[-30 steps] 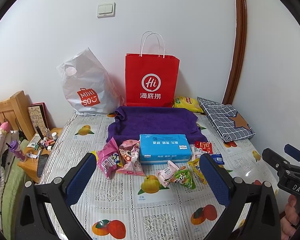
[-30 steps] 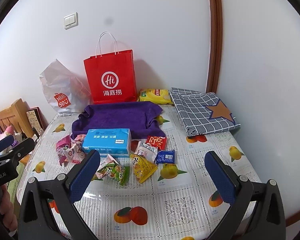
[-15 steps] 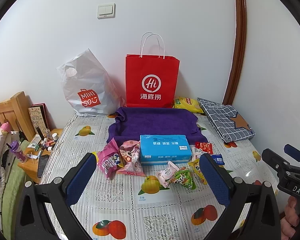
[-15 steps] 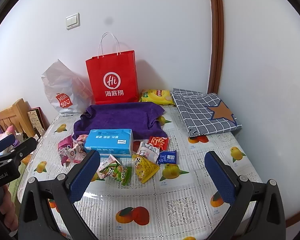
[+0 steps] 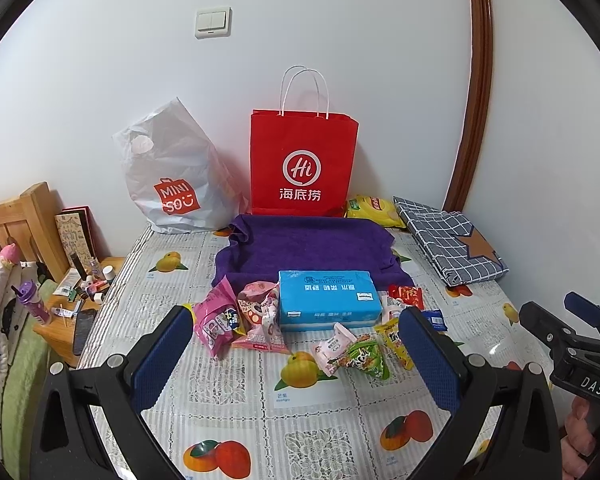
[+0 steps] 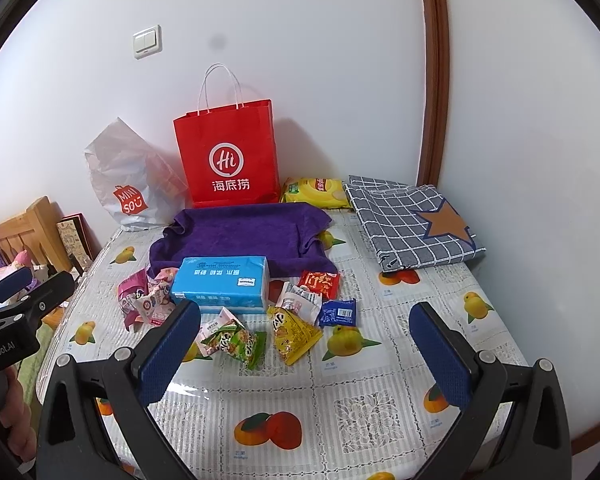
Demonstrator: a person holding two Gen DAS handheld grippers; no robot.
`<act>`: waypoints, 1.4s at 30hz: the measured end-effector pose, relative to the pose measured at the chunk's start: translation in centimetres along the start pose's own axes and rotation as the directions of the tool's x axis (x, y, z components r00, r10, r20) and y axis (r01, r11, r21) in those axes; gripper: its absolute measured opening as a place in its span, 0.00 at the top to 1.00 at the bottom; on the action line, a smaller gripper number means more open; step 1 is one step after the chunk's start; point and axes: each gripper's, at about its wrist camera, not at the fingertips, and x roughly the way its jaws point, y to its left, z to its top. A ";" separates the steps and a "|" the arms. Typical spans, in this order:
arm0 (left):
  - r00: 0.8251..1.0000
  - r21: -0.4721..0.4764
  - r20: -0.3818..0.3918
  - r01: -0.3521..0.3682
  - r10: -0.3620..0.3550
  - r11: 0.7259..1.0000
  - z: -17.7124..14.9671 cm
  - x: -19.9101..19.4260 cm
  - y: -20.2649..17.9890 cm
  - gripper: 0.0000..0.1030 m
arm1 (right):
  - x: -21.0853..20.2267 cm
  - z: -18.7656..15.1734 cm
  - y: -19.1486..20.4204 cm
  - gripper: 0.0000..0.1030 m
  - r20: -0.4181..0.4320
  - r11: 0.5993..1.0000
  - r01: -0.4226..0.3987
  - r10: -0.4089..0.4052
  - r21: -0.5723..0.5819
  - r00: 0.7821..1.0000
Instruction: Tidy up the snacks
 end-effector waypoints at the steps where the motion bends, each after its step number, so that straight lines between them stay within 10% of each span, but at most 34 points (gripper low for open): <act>1: 1.000 0.000 0.001 0.000 0.000 1.000 0.0 0.0 0.0 0.00 | 0.0 0.0 0.0 0.00 0.000 1.000 0.000 0.000 0.000 1.000; 42: 0.999 -0.023 -0.027 -0.035 0.034 0.999 0.2 3.0 2.2 0.00 | 3.1 0.7 1.1 0.00 -0.015 0.996 0.079 -0.080 -0.046 0.997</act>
